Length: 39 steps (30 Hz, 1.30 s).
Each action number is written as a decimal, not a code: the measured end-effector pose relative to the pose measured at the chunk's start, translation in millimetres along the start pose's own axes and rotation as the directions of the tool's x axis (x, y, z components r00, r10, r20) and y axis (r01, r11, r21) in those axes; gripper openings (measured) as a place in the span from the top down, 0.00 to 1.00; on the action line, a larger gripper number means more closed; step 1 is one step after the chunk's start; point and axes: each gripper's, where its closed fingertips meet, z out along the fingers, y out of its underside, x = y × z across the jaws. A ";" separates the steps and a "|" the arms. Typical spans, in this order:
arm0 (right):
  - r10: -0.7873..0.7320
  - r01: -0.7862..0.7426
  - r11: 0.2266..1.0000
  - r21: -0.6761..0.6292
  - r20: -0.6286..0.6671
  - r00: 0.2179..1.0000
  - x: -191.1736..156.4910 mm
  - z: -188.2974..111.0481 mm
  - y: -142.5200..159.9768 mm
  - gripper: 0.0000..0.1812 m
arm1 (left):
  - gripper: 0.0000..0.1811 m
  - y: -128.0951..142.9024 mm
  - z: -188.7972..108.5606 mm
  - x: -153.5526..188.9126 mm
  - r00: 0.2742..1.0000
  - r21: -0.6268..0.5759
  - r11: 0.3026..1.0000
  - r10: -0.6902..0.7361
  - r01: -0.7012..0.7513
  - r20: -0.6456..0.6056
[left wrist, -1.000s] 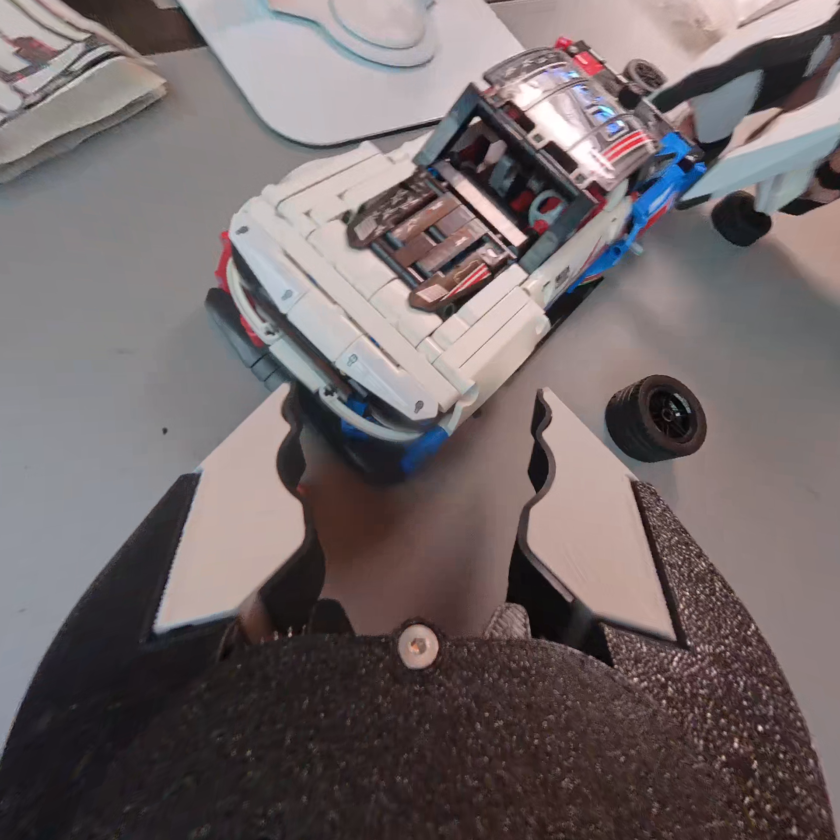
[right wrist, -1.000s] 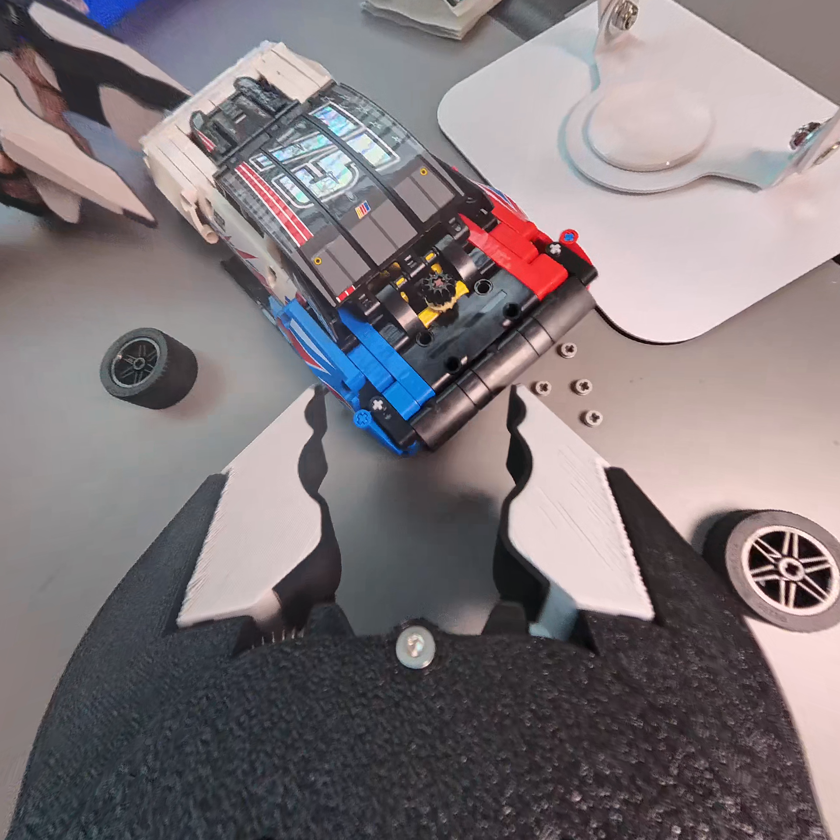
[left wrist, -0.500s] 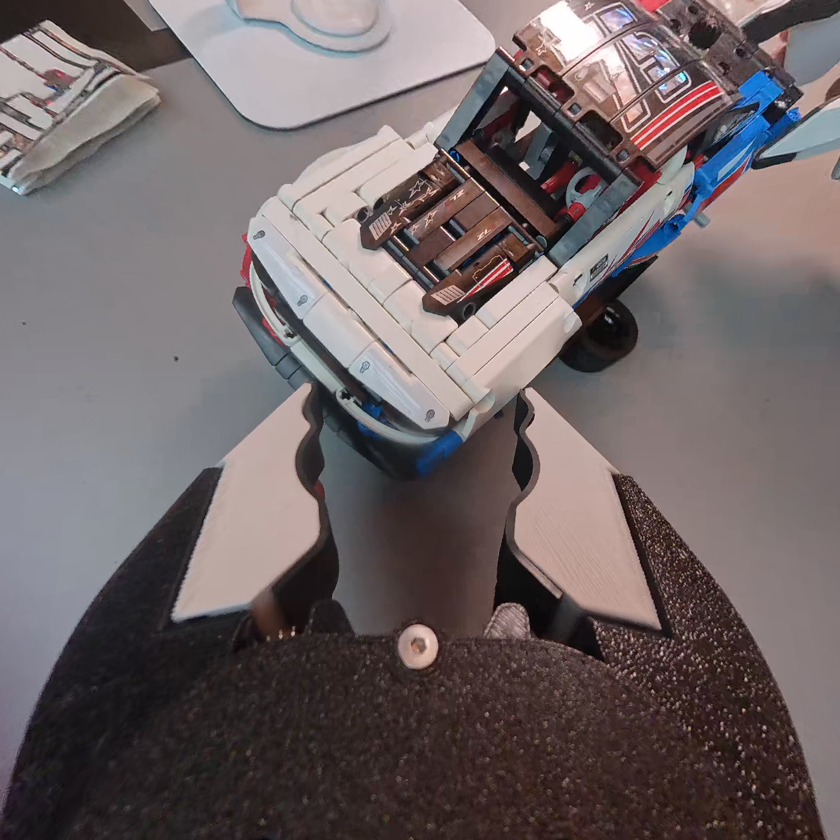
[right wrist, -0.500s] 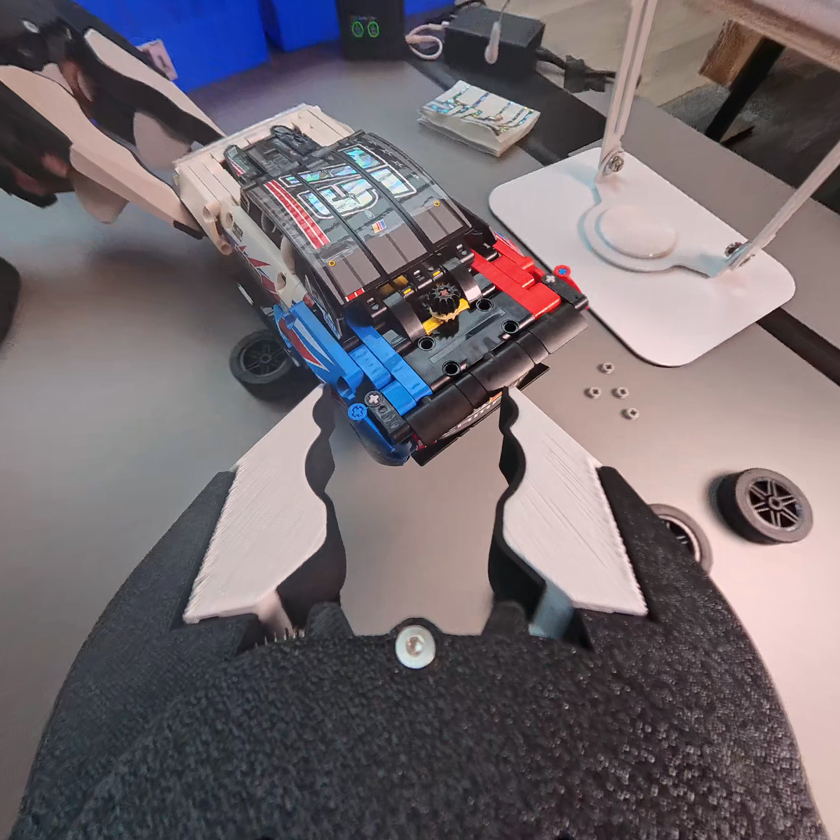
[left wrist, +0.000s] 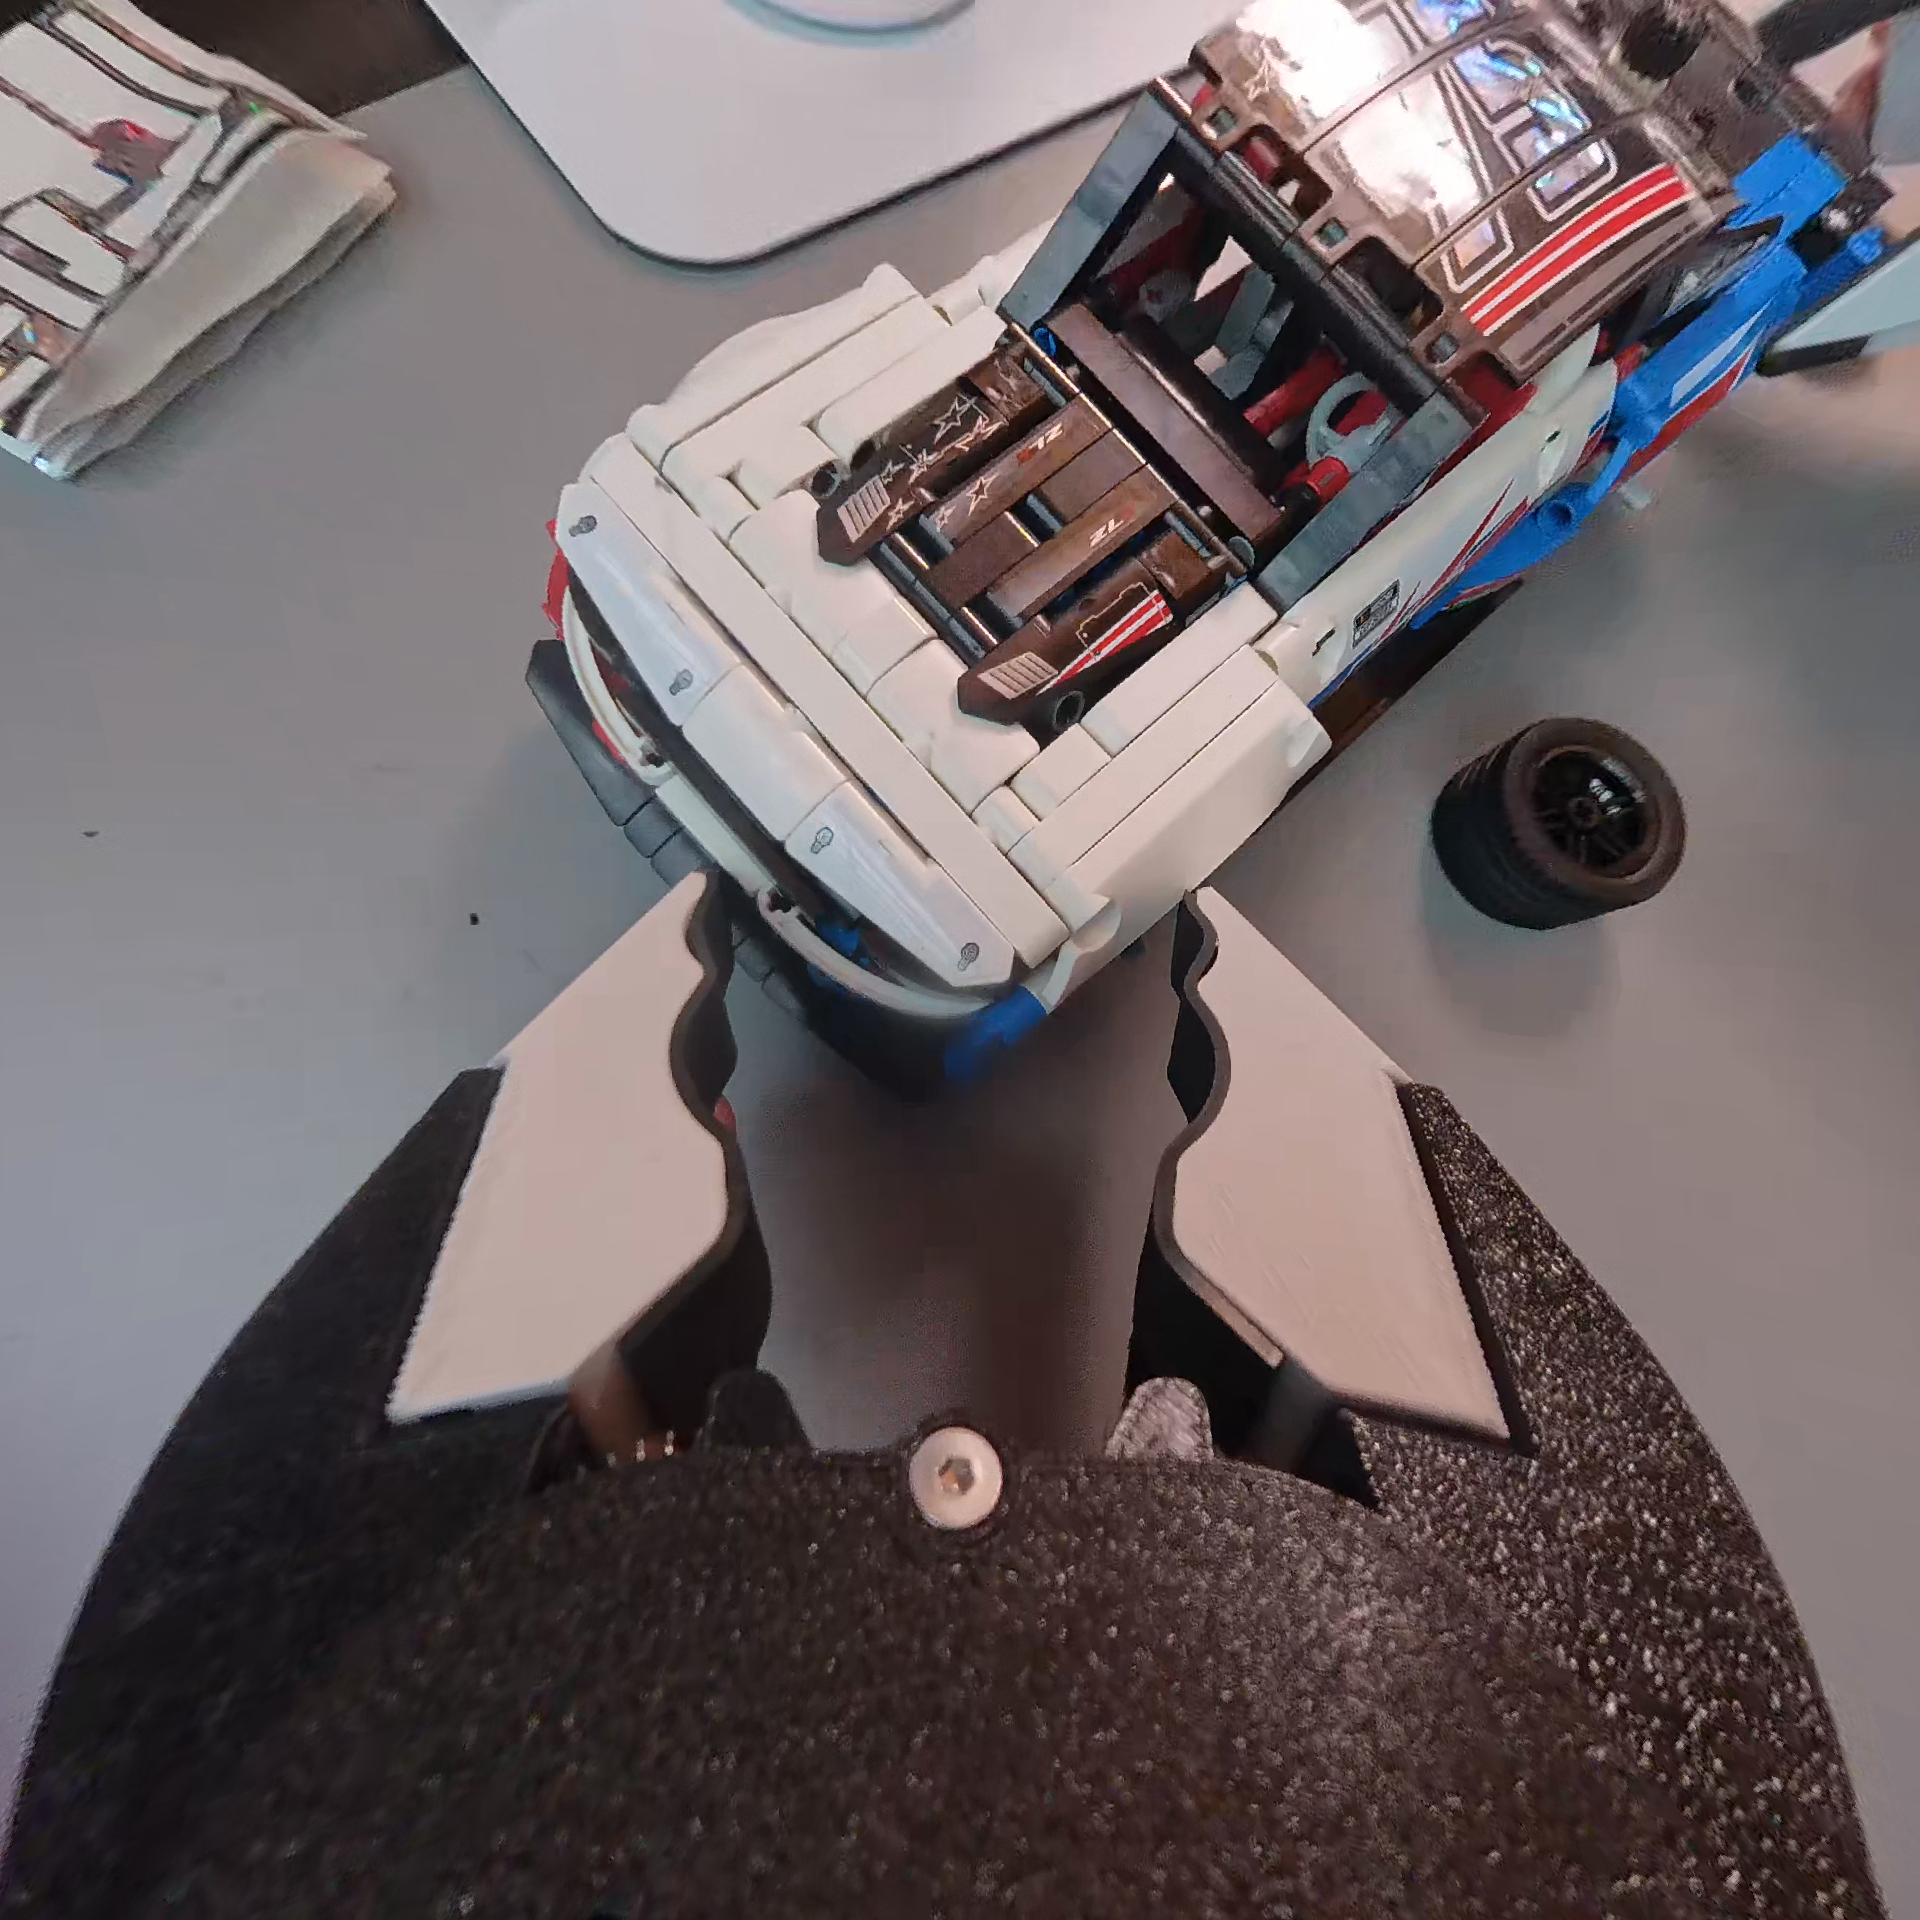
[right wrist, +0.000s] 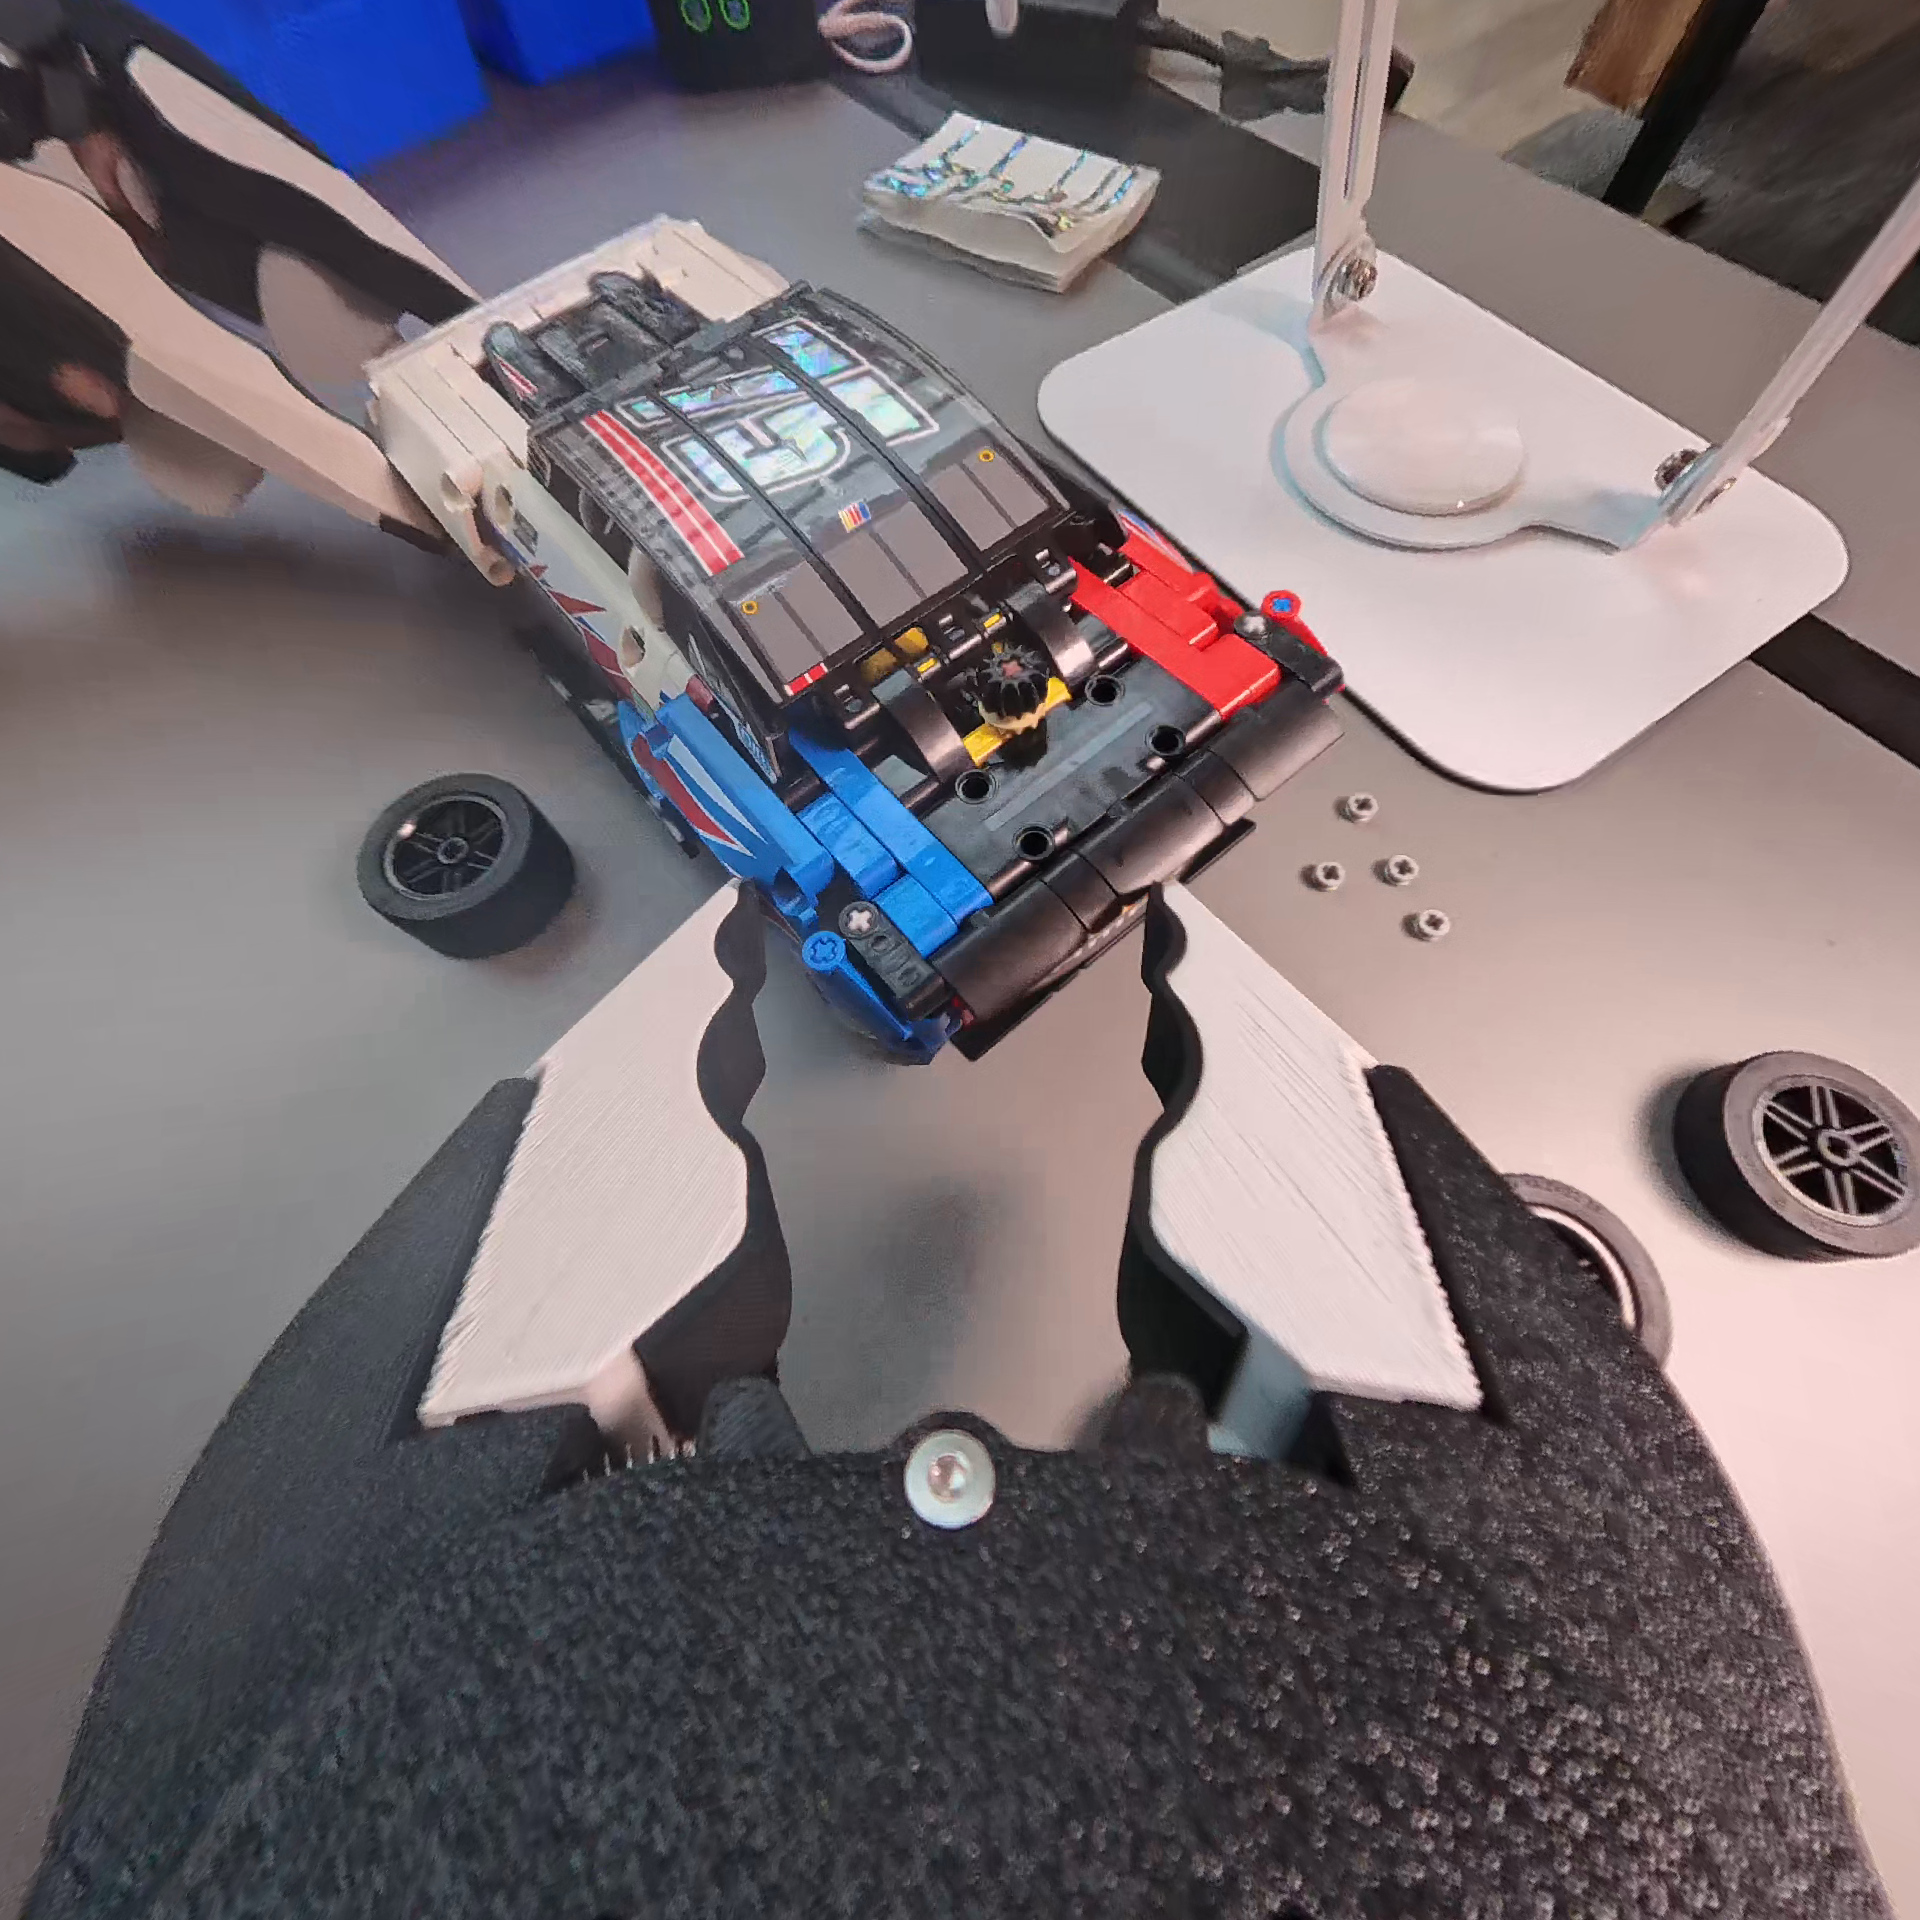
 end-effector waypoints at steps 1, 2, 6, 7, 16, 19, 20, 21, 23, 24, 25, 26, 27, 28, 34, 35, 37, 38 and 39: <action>-0.004 0.004 1.000 -0.024 -0.006 1.000 0.6 3.5 6.7 0.59 | 0.54 5.6 3.8 0.7 1.000 -0.026 1.000 0.017 -0.017 0.010; -0.007 0.007 0.999 -0.046 -0.005 1.000 -0.8 4.6 13.5 0.59 | 0.54 8.3 4.6 2.6 1.000 -0.029 0.999 0.021 -0.021 0.014; 0.009 -0.007 0.998 -0.067 0.027 1.000 -12.0 -5.4 27.1 0.61 | 0.54 14.7 -0.1 14.2 1.000 -0.017 1.000 0.017 -0.017 -0.001; 0.007 -0.006 0.997 -0.074 0.025 1.000 -12.6 -7.8 29.2 0.60 | 0.54 15.7 -0.3 17.0 1.000 -0.013 1.000 0.015 -0.015 -0.005; -0.071 0.070 0.994 -0.085 -0.011 0.997 -3.4 -23.8 20.7 0.57 | 0.53 -8.8 -24.9 18.6 0.998 0.195 0.979 0.062 -0.058 -0.018; -0.118 0.120 0.992 0.029 -0.064 0.991 0.9 -38.7 -21.6 0.58 | 0.55 -46.5 -60.5 14.6 0.987 0.432 0.888 0.128 -0.158 0.098; -0.134 0.141 0.988 0.070 -0.095 0.986 3.9 -40.8 -38.9 0.59 | 0.55 -59.1 -70.7 13.3 0.984 0.491 0.854 0.120 -0.170 0.131; -0.149 0.164 0.980 0.112 -0.131 0.980 7.4 -41.1 -57.3 0.59 | 0.55 -71.7 -80.2 11.6 0.982 0.542 0.822 0.101 -0.173 0.160; -0.161 0.199 0.962 0.186 -0.201 0.966 15.2 -36.5 -93.3 0.58 | 0.57 -96.5 -97.8 10.3 0.977 0.632 0.754 0.063 -0.179 0.202; -0.162 0.218 0.951 0.221 -0.245 0.956 21.2 -33.1 -110.9 0.58 | 0.57 -107.6 -105.3 9.5 0.974 0.663 0.725 0.048 -0.187 0.222; -0.164 0.243 0.938 0.247 -0.301 0.939 29.8 -29.7 -127.3 0.58 | 0.58 -117.4 -111.0 7.0 0.968 0.682 0.703 0.034 -0.199 0.248; -0.162 0.269 0.925 0.267 -0.365 0.917 40.8 -27.1 -142.7 0.58 | 0.58 -126.0 -114.7 3.6 0.963 0.694 0.689 0.021 -0.210 0.270; -0.157 0.298 0.912 0.281 -0.432 0.888 53.5 -25.1 -156.8 0.59 | 0.59 -133.8 -116.5 0.1 0.960 0.704 0.679 0.007 -0.210 0.280; -0.144 0.321 0.903 0.285 -0.502 0.853 68.4 -24.3 -168.8 0.59 | 0.59 -140.6 -116.4 -3.9 0.960 0.711 0.674 -0.012 -0.199 0.279; -0.050 0.323 0.908 0.265 -0.699 0.713 151.5 -13.8 -195.0 0.77 | 0.62 -167.5 -101.4 -25.2 0.977 0.759 0.647 -0.113 -0.066 0.181; -0.054 0.311 0.918 0.246 -0.699 0.713 159.8 -10.1 -192.5 0.86 | 0.62 -169.5 -98.6 -27.3 0.977 0.761 0.646 -0.120 -0.059 0.178; -0.061 0.318 0.913 0.255 -0.687 0.725 165.9 -9.8 -191.4 1.00 | 0.62 -170.9 -92.6 -29.3 0.976 0.757 0.651 -0.117 -0.064 0.183; -0.034 0.303 0.911 0.279 -0.682 0.730 168.5 -13.5 -190.1 1.00 | 0.62 -170.6 -89.4 -29.9 0.976 0.752 0.656 -0.113 -0.068 0.188; 0.014 0.275 0.907 0.320 -0.674 0.739 171.3 -18.9 -187.7 1.00 | 0.62 -170.0 -87.4 -31.2 0.974 0.751 0.656 -0.113 -0.076 0.198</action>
